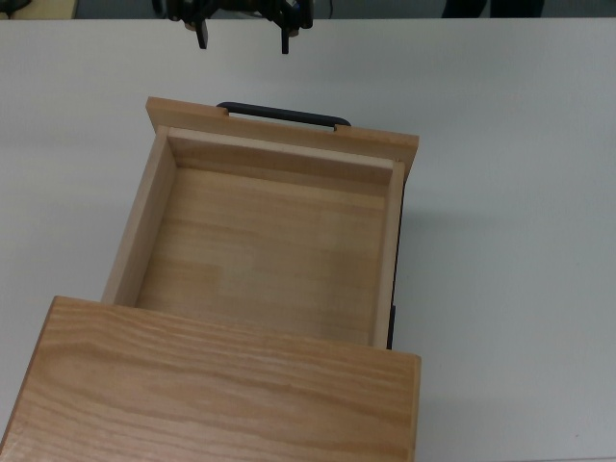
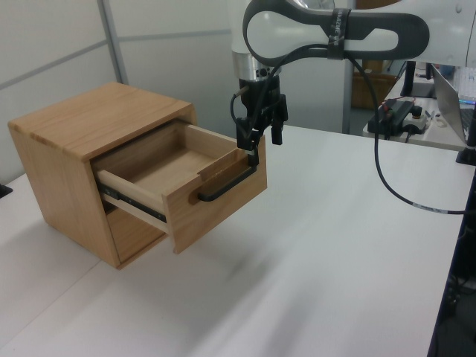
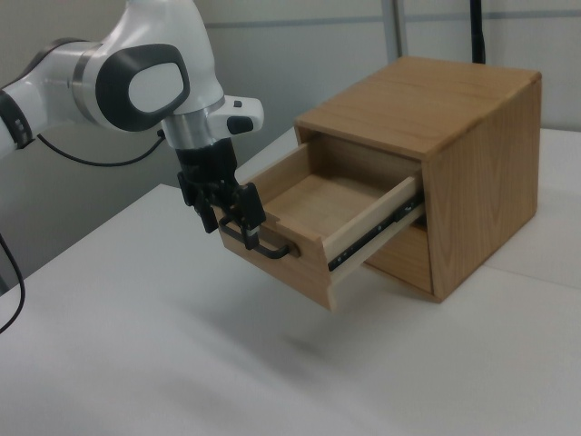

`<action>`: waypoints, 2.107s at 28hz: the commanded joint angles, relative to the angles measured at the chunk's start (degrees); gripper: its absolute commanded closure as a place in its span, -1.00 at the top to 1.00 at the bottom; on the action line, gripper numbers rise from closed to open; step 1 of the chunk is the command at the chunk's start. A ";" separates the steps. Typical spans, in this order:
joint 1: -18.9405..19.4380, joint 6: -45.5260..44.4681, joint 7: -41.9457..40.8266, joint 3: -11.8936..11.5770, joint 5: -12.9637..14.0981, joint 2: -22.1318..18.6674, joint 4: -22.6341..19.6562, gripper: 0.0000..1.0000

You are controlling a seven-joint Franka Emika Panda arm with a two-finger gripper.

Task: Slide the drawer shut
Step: 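Move the gripper to the black handle of the open upper drawer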

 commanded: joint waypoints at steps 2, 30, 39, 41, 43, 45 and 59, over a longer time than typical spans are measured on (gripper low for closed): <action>0.37 5.32 -1.24 0.02 1.25 -0.48 -2.13 0.41; 2.04 6.37 -0.81 1.07 1.25 1.53 -4.68 -1.00; 2.13 10.32 1.21 1.07 1.08 5.40 -4.06 -1.00; 2.13 11.81 1.39 1.07 0.81 6.02 -3.71 -1.00; 2.04 12.43 1.39 0.98 0.81 6.63 -2.92 -1.00; 1.87 12.61 1.39 0.81 0.64 8.03 -1.52 -1.00; 1.60 24.91 1.57 0.19 0.28 12.00 1.30 -1.00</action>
